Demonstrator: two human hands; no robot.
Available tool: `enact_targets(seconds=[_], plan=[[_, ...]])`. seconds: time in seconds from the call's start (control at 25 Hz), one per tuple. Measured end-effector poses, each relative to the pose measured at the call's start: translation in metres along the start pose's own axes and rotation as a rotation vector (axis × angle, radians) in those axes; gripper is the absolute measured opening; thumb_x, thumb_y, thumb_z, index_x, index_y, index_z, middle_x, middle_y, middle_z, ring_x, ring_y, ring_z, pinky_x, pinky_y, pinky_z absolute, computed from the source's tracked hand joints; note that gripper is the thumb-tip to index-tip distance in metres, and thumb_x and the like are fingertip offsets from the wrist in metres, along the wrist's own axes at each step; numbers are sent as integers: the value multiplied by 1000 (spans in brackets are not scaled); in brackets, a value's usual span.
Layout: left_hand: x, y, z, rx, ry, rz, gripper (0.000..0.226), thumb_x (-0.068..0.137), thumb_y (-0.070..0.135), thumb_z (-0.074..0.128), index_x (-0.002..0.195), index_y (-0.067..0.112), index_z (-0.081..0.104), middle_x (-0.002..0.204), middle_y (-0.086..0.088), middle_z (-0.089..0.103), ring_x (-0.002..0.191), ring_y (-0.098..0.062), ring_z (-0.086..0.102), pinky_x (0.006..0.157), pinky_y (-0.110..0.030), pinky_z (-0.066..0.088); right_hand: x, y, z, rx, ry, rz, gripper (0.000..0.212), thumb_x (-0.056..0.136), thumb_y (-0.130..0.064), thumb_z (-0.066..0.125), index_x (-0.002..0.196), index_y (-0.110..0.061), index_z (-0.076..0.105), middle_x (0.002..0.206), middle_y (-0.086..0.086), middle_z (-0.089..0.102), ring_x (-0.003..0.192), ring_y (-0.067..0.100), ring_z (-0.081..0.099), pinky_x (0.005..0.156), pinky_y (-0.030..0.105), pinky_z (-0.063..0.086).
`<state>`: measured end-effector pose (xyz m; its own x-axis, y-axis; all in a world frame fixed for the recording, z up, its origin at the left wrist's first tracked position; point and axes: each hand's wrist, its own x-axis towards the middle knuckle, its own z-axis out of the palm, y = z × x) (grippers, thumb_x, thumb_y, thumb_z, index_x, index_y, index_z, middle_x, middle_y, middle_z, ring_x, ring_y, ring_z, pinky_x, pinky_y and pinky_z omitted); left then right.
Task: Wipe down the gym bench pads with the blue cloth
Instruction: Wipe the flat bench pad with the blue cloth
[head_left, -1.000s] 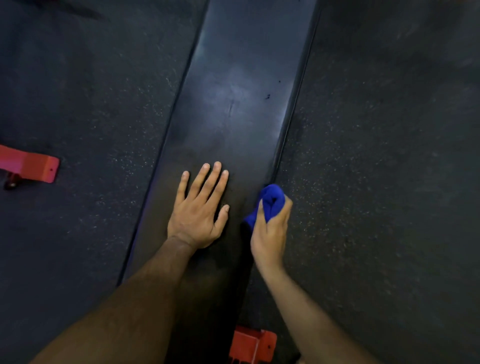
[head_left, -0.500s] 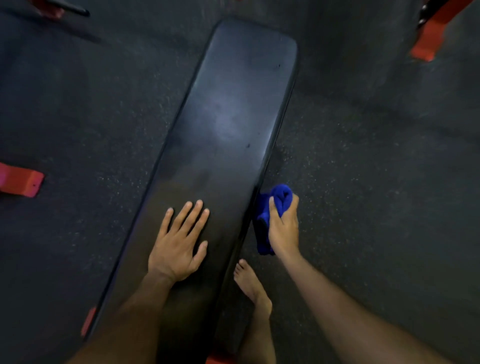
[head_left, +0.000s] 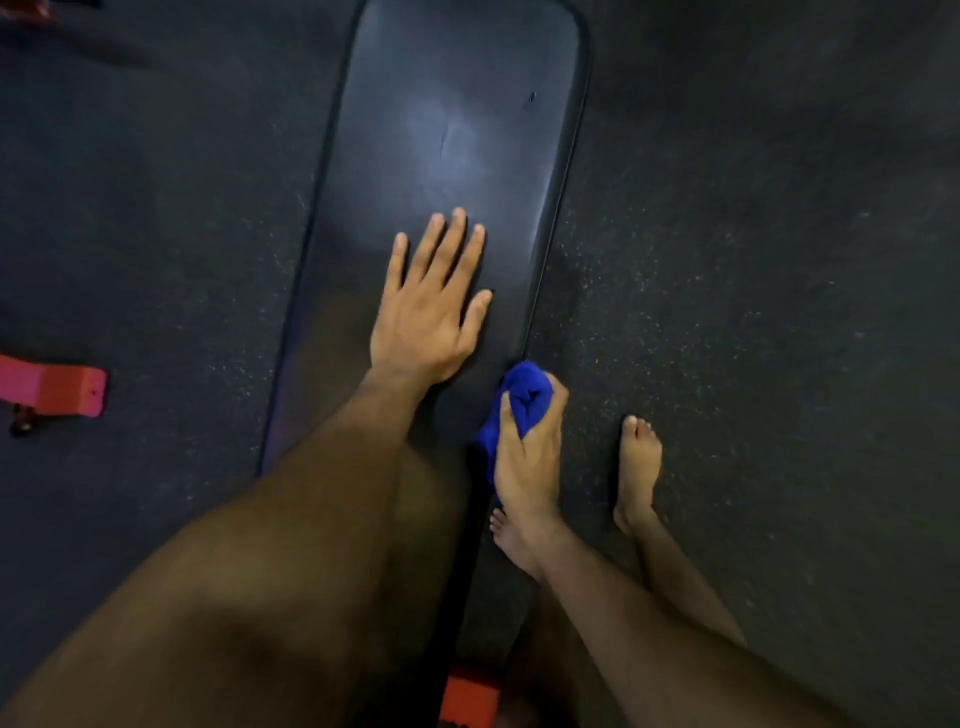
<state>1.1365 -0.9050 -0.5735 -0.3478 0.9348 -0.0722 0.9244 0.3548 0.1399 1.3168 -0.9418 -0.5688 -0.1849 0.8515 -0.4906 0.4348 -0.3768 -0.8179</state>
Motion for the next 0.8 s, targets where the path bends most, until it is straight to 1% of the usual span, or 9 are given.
enact_targets(seconds=[0.08, 0.12, 0.28, 0.36, 0.44, 0.56, 0.64, 0.72, 0.8], plan=[[-4, -8, 10, 25, 32, 21, 64, 106, 43, 32, 164, 17, 20, 171, -6, 16, 159, -24, 11, 127, -53, 10, 20, -13, 10, 11, 36, 13, 32, 98, -26, 53, 128, -22, 42, 125, -3, 54, 115, 13, 53, 97, 12, 35], [-5, -9, 10, 20, 38, 40, 64, 106, 43, 31, 164, 17, 20, 171, -7, 15, 159, -24, 10, 127, -53, 10, 39, -25, 12, 7, 76, -8, 31, 99, -25, 53, 128, -21, 42, 124, -3, 54, 114, 13, 53, 94, 10, 35], [-1, -9, 8, 18, 22, 60, 66, 105, 42, 30, 164, 16, 18, 172, -8, 12, 159, -24, 8, 127, -55, 11, 166, -93, 21, 5, 163, -78, 37, 99, -29, 52, 131, -13, 43, 131, 9, 56, 114, 19, 54, 90, 16, 35], [-2, -9, 7, 14, 11, 63, 66, 105, 41, 31, 164, 15, 18, 172, -8, 12, 159, -25, 8, 127, -56, 11, 200, -114, 19, -10, 167, -107, 37, 99, -32, 51, 129, -12, 44, 127, 6, 57, 113, 21, 55, 86, 16, 34], [-2, -9, 6, 19, 19, 72, 67, 104, 41, 32, 164, 15, 19, 172, -9, 12, 159, -25, 8, 126, -56, 11, 189, -104, 17, -24, 122, -118, 37, 100, -31, 51, 132, -14, 42, 128, 2, 54, 119, 21, 54, 96, 22, 38], [-2, -7, 7, 20, 4, 69, 67, 103, 42, 31, 164, 16, 18, 172, -9, 13, 159, -25, 9, 127, -55, 10, 119, -59, 12, 2, 64, -20, 42, 99, -32, 51, 137, -16, 41, 139, 6, 52, 127, 21, 50, 109, 39, 39], [-2, -9, 8, 22, 3, 74, 66, 105, 43, 27, 164, 15, 18, 172, -8, 12, 159, -25, 9, 127, -55, 9, 63, -35, 11, 14, 9, 40, 49, 96, -35, 51, 139, -16, 40, 140, 8, 51, 130, 21, 49, 112, 39, 37], [-1, -10, 7, 23, 9, 78, 65, 105, 44, 23, 164, 15, 19, 172, -9, 13, 159, -25, 9, 127, -54, 8, 22, -22, 7, -21, -26, 57, 46, 94, -34, 51, 137, -20, 40, 136, 7, 53, 127, 21, 51, 112, 33, 37], [-1, -9, 7, 26, 18, 80, 65, 105, 43, 23, 164, 14, 20, 171, -9, 14, 159, -26, 10, 127, -54, 9, 30, -28, 5, -45, -44, 33, 40, 98, -32, 51, 135, -19, 41, 132, 4, 55, 122, 19, 54, 108, 34, 40]])
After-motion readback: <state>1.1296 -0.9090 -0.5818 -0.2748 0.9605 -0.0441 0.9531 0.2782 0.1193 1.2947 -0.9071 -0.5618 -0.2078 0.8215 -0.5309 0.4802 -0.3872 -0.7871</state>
